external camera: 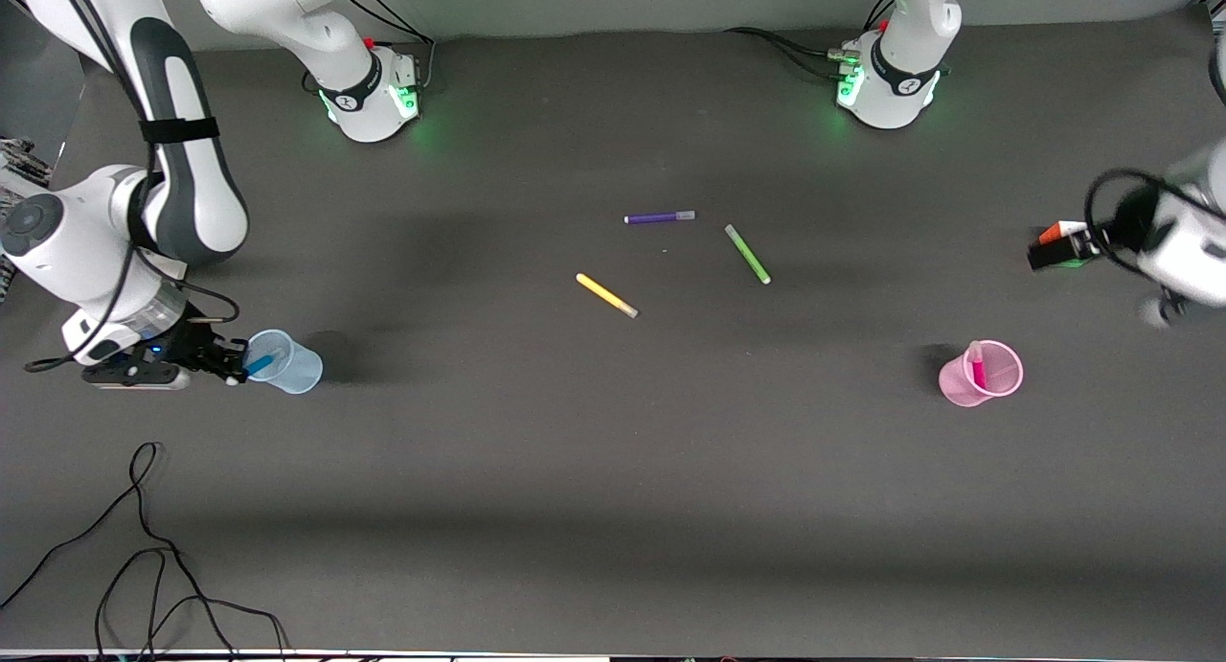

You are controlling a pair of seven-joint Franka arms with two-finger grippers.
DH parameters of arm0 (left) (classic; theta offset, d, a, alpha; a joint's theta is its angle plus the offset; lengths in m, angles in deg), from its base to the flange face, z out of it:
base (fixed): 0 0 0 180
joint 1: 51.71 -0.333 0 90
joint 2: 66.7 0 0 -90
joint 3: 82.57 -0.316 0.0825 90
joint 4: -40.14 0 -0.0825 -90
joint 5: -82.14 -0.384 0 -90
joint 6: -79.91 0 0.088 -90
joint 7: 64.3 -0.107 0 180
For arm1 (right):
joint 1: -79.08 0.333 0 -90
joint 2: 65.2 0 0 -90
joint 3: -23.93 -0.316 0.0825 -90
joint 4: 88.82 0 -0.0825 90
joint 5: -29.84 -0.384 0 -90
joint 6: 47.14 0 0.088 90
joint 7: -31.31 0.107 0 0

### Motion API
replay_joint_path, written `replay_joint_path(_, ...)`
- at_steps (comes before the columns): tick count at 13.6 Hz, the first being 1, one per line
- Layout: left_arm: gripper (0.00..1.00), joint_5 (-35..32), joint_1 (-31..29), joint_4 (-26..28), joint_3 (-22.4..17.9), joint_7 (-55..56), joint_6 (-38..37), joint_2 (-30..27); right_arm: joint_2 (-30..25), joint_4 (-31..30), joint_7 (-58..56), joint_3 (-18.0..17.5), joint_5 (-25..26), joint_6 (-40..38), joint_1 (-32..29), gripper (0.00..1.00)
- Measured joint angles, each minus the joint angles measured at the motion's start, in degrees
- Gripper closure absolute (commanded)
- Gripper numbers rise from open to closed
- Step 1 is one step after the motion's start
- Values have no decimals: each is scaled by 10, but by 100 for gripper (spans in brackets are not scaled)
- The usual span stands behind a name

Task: Place pink and blue markers in matching cups
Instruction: 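Lower the blue marker into the clear cup and open the right gripper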

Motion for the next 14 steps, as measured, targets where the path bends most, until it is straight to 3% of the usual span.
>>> replay_joint_path(1, 1, -3, 0, 47, 0, -9, 25, -36, 1, 0, 0, -1, 0, 0, 5, 0)
replay_joint_path(3, 1, -4, 0, 95, -5, -49, 51, -76, 2, 0, 0, -1, 0, 0, 7, 0)
replay_joint_path(8, 1, -4, 0, 88, -10, -72, 60, -83, 5, 4, 0, -1, 0, -16, 7, 0)
replay_joint_path(14, 1, 2, 0, 49, -13, -75, 35, -81, 3, 110, 0, -1, 0, -220, 6, 0)
